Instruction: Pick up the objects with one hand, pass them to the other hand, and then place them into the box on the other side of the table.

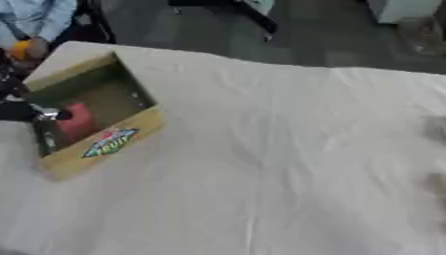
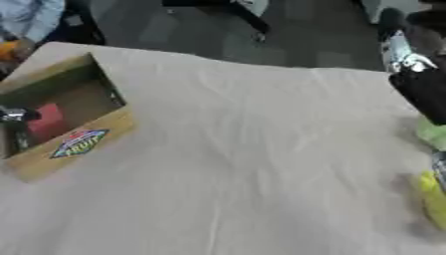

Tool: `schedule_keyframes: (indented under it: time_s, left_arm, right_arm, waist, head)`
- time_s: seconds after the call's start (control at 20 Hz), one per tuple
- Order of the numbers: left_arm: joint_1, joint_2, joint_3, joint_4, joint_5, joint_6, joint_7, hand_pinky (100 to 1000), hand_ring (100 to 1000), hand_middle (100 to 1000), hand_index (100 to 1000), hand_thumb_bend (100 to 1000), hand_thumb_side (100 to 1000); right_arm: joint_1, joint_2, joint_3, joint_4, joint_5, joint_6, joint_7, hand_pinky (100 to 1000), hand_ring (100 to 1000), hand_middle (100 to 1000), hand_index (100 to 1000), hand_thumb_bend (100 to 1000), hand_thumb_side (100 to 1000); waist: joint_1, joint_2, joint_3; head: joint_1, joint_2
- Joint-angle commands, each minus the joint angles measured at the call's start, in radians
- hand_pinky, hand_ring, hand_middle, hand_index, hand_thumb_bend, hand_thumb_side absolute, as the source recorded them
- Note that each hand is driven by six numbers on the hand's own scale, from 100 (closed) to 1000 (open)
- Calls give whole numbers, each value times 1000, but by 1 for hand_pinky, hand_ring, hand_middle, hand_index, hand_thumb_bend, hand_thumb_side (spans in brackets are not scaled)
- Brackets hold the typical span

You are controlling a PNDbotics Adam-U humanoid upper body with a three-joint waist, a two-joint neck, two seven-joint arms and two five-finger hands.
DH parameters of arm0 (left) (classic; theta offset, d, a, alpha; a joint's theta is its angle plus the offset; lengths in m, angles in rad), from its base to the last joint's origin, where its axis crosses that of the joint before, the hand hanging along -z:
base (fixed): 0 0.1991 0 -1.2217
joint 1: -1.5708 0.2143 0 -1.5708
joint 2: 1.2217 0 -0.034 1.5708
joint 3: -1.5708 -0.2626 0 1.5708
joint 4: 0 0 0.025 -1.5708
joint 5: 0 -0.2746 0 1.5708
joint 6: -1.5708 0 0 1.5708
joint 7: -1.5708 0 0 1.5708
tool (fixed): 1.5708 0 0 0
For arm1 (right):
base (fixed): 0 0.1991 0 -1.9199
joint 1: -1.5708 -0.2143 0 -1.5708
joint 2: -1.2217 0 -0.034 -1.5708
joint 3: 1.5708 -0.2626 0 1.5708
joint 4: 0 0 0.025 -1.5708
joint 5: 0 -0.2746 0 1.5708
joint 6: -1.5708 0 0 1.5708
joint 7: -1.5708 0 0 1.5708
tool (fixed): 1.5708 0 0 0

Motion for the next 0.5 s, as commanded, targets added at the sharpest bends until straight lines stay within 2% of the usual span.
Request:
schedule_keyframes:
  time_s: [0.05,0.15,0.25,0.4,0.5]
  left_arm:
    - [-7,22,40,-60,51,-10,49,562,632,539,815,834,385]
    - [9,18,61,-127,108,-33,105,523,599,503,784,775,393]
    - [32,6,84,-206,169,-59,174,496,587,505,776,761,410]
    - [72,-17,101,-318,263,-94,278,497,631,570,792,737,460]
    - [99,-33,100,-383,302,-107,317,508,675,614,819,744,459]
  right_arm:
    - [-5,-27,-21,-9,5,5,-12,809,691,719,818,365,495]
    - [1,-35,-34,-7,14,10,-23,808,691,717,816,363,489]
    - [8,-46,-48,-2,18,16,-41,807,688,713,808,357,477]
    - [14,-65,-68,14,22,30,-62,809,689,714,811,357,469]
    - [17,-80,-77,42,13,56,-43,811,690,719,813,355,462]
  waist:
    - [3,-26,1]
    - [1,-26,2]
    - [-1,-25,3]
    - [-3,-24,2]
    - [-4,-25,-1]
  head:
    - [-63,13]
    - [-139,20]
    - [-195,23]
    - [-245,26]
    - [-267,25]
